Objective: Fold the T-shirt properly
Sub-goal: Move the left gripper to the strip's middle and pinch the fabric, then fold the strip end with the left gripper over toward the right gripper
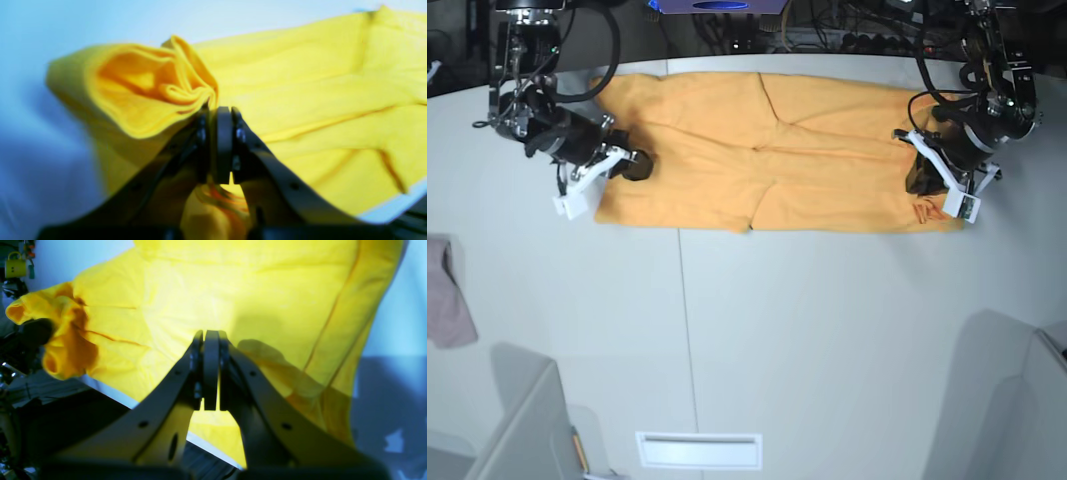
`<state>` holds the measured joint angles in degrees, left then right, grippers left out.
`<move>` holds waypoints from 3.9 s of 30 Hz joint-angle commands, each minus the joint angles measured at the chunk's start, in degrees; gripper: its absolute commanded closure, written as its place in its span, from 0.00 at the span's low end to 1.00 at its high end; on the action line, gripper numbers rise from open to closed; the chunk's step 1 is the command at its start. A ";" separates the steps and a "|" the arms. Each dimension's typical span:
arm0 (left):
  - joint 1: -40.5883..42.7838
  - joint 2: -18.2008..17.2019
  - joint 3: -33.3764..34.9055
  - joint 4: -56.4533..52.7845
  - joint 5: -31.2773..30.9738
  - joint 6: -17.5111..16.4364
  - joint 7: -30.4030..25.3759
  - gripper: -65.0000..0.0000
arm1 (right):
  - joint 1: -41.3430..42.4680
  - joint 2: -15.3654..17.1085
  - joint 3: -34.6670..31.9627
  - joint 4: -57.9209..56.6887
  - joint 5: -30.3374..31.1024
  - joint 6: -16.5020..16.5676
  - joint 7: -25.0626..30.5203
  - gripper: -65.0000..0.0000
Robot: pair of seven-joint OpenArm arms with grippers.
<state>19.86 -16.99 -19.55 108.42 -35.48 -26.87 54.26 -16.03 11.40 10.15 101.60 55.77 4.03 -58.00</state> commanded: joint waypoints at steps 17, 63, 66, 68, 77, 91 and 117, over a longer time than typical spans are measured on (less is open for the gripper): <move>-2.67 2.00 15.81 1.16 -0.87 5.20 -0.94 1.00 | 0.69 0.87 0.35 0.95 1.16 0.49 0.81 1.00; -5.75 3.85 18.98 0.72 -0.69 5.29 4.07 1.00 | 1.04 0.60 0.35 0.86 1.42 0.49 0.81 1.00; -6.45 3.85 19.07 -0.07 -1.04 5.29 4.25 1.00 | 1.04 0.60 0.35 0.86 1.42 0.49 0.81 1.00; -6.63 3.85 18.98 -1.12 -1.13 5.29 4.25 1.00 | 1.04 0.60 0.35 0.86 1.42 0.49 0.81 1.00; -6.71 3.76 21.88 -1.74 -1.13 5.29 4.25 0.49 | 0.96 0.60 0.35 0.86 1.51 0.49 0.81 1.00; -9.26 3.59 34.89 -3.85 -1.13 5.29 3.98 0.41 | 2.10 0.60 0.97 0.86 1.51 0.49 0.81 1.00; 2.43 -8.63 -20.49 -2.97 -0.60 4.76 3.45 1.00 | 6.85 0.69 14.68 -16.99 1.42 7.62 -13.08 0.33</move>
<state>22.48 -24.49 -39.66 104.64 -35.51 -22.28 59.00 -9.19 11.73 24.77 84.25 57.80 11.57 -70.37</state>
